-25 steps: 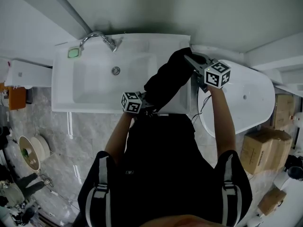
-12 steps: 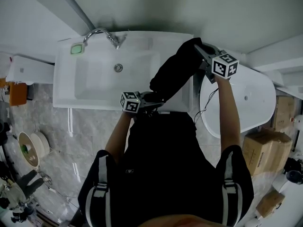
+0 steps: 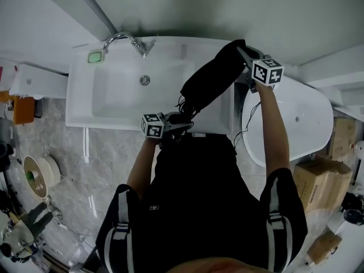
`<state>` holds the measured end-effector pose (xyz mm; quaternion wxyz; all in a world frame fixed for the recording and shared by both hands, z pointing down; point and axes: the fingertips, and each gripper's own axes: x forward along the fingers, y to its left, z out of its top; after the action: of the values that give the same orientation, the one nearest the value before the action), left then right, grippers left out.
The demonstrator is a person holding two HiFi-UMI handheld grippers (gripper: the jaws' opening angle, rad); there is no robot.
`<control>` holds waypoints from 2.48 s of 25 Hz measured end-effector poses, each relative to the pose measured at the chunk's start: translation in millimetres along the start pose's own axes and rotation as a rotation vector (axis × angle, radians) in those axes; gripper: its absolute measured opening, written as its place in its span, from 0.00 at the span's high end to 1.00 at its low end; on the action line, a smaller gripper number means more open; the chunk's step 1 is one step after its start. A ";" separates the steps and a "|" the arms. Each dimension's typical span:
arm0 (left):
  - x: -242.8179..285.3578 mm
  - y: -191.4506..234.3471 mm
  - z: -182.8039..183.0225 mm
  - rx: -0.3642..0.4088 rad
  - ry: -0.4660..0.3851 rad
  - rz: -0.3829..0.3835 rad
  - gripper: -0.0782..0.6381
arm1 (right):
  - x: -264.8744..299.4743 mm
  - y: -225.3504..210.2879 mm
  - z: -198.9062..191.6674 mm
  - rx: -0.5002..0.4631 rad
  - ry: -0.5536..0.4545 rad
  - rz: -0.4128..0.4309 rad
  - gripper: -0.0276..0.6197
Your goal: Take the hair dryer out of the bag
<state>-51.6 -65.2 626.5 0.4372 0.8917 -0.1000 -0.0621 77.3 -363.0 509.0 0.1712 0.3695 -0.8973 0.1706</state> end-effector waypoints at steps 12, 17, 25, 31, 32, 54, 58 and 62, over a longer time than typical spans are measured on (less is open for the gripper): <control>-18.1 -6.7 -7.2 -0.014 -0.059 0.056 0.61 | 31.1 -39.9 -48.9 -0.100 0.156 -0.227 0.84; -26.9 -13.1 -6.1 -0.011 -0.097 0.074 0.61 | 35.3 -47.8 -57.5 -0.081 0.166 -0.236 0.84; -33.6 -13.3 -0.6 0.003 -0.135 0.095 0.61 | 47.3 6.4 -121.1 -0.082 0.246 -0.044 0.82; -22.6 -7.6 9.5 0.013 -0.128 0.088 0.61 | 31.8 53.4 -161.7 -0.192 0.298 0.112 0.62; -20.2 -6.5 12.0 0.017 -0.125 0.084 0.61 | 26.5 58.5 -164.7 -0.215 0.303 0.120 0.61; 33.7 5.4 41.8 0.109 0.017 0.025 0.61 | -88.3 133.4 -190.6 -0.120 0.136 0.073 0.84; 36.2 0.9 43.2 0.094 0.021 -0.008 0.61 | -93.3 146.4 -202.2 -0.098 0.136 0.094 0.86; 36.2 -2.2 44.3 0.077 0.011 -0.023 0.61 | -94.5 150.1 -205.1 -0.083 0.135 0.090 0.86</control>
<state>-24.9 -106.3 596.9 0.4024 0.9092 -0.0898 -0.0584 69.3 -116.7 622.2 0.2386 0.3089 -0.9057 0.1653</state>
